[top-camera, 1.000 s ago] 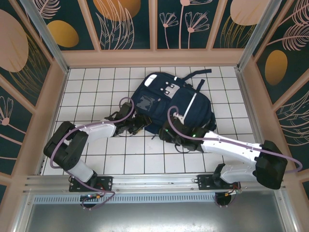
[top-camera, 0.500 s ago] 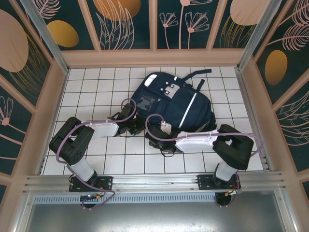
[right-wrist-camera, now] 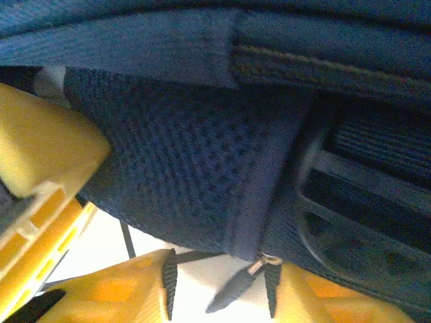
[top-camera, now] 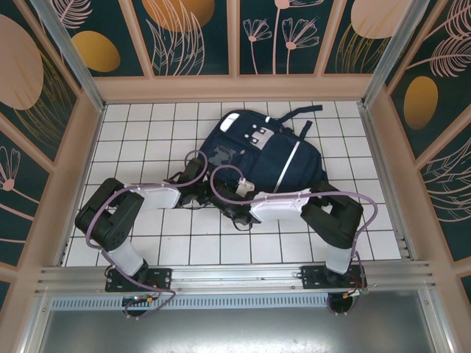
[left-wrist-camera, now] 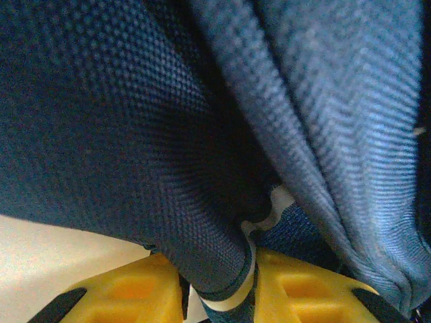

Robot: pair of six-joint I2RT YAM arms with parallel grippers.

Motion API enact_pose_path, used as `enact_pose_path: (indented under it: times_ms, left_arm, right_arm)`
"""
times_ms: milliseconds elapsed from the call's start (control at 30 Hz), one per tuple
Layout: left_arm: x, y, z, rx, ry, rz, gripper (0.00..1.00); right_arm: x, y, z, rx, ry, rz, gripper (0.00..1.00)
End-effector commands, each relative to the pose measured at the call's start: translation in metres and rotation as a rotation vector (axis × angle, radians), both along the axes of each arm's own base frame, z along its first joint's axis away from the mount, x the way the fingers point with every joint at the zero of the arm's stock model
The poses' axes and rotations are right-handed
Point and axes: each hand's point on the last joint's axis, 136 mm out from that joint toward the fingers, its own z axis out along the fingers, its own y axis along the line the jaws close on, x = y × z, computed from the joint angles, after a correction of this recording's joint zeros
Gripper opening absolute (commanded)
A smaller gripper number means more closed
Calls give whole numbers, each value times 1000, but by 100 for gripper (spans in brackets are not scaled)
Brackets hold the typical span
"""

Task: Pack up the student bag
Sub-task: Zip the student bag at the top-center of the table.

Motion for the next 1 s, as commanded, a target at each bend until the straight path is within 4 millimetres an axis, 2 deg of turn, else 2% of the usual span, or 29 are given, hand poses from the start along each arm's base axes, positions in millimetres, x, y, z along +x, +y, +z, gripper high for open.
enact_pose_path:
  times_ms: [0, 200, 267, 367, 467, 567, 700, 967]
  left_arm:
    - [-6, -2, -3, -13, 12, -18, 29]
    - [-2, -2, -4, -8, 8, -9, 34]
    - [0, -1, -5, 4, 8, -2, 27]
    - [6, 5, -7, 47, 6, 32, 1]
    - [15, 16, -5, 95, -7, 77, 0]
    - [24, 36, -1, 138, -20, 149, 0]
    - [36, 74, 0, 178, -25, 254, 0]
    - [59, 133, -2, 227, -22, 375, 0]
  right_arm:
    - [0, -19, -14, -77, 28, -76, 31]
    - [-5, -25, -17, -86, 39, -71, 3]
    - [-6, -26, -15, -92, 34, -60, 0]
    - [-6, -23, -7, -94, 17, -27, 0]
    - [-9, -24, 0, -106, 9, -2, 0]
    - [-15, -29, 5, -119, 8, 20, 0]
    - [-26, -44, 11, -145, 23, 36, 0]
    - [-49, -90, 25, -195, 36, 32, 0]
